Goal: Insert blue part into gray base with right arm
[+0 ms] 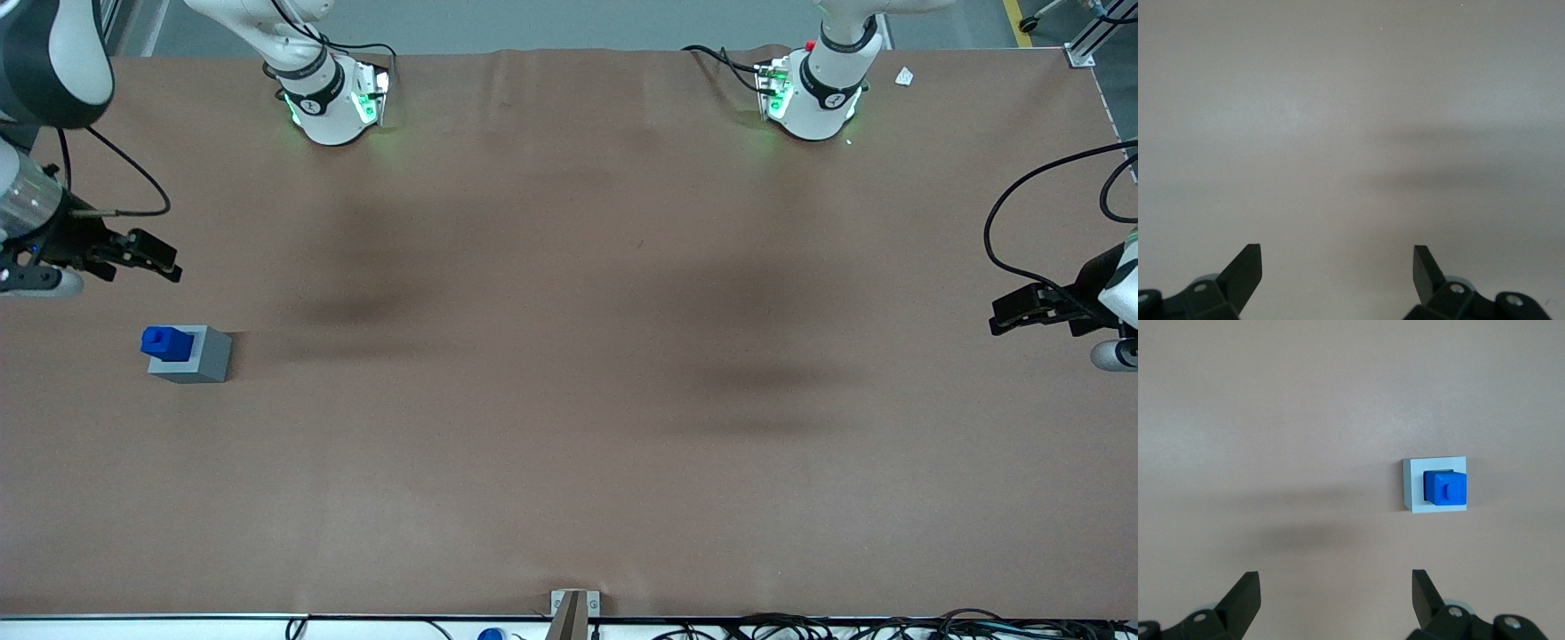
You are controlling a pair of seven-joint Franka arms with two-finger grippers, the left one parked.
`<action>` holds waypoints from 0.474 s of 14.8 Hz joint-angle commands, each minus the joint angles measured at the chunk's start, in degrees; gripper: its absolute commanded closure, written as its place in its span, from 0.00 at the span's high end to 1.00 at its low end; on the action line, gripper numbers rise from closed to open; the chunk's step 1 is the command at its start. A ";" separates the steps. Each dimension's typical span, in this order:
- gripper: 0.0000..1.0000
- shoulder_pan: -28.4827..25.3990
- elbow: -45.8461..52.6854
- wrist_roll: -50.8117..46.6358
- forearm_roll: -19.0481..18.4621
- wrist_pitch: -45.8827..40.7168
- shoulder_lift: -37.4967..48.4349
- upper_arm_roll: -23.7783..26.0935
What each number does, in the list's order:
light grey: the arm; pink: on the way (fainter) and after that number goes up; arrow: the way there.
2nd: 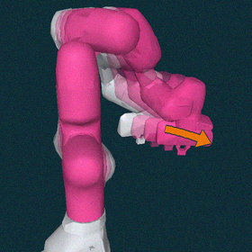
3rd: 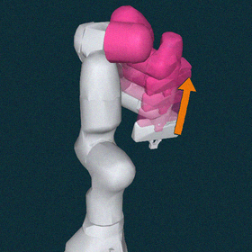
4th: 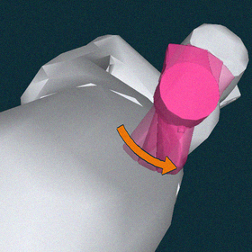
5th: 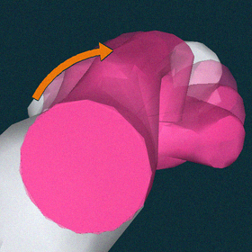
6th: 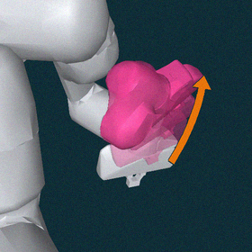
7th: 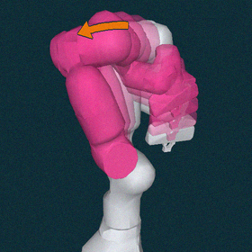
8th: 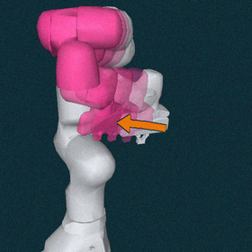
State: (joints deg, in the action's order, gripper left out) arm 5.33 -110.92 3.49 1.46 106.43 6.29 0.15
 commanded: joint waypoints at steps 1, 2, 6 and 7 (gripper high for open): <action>1.00 -0.41 2.37 -0.85 0.56 -4.54 1.79 -0.24; 1.00 -0.41 4.12 -0.85 0.56 -6.74 1.79 -0.15; 1.00 -0.41 6.86 -0.85 0.56 -10.19 3.98 -0.24; 1.00 -0.50 6.77 -0.85 0.56 -10.45 5.21 -0.24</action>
State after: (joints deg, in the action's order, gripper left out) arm 5.29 -103.72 3.48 1.46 96.95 8.90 0.13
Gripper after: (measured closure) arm 0.000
